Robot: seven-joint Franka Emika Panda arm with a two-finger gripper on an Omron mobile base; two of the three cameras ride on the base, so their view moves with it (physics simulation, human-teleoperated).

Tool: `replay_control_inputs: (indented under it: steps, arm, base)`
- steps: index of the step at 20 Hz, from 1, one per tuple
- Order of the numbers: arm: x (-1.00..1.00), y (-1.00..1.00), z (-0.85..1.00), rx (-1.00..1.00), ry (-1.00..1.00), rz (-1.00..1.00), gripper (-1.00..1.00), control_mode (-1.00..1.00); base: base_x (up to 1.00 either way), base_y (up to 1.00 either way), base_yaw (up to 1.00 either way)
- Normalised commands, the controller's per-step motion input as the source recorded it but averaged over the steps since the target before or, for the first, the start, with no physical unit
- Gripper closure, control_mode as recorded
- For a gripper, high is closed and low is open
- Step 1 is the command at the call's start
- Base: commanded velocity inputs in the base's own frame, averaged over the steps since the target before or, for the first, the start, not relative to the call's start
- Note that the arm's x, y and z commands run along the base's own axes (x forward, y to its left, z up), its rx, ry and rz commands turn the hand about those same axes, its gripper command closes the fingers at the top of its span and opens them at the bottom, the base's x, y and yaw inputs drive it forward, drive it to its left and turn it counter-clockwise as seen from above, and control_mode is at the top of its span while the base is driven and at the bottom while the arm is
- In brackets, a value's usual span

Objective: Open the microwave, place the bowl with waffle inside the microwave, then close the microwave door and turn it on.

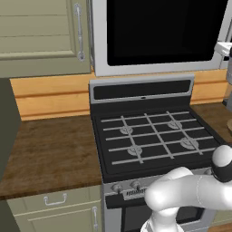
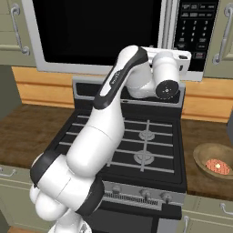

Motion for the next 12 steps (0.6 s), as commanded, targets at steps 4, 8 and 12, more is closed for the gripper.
replay_control_inputs:
  steps: [4, 8, 12]
  arm:
    - [0.1, -0.05, 0.0, 0.0, 0.0, 0.03, -1.0, -1.0]
    - [0.09, 0.0, 0.0, 0.0, 0.0, 0.0, 1.0, -1.0]
    - [0.0, 0.0, 0.0, 0.0, 0.0, 0.0, 1.0, -1.0]
  base:
    - [0.0, 0.0, 0.0]
    - [0.0, 0.0, 0.0]
    - [0.0, 0.0, 0.0]
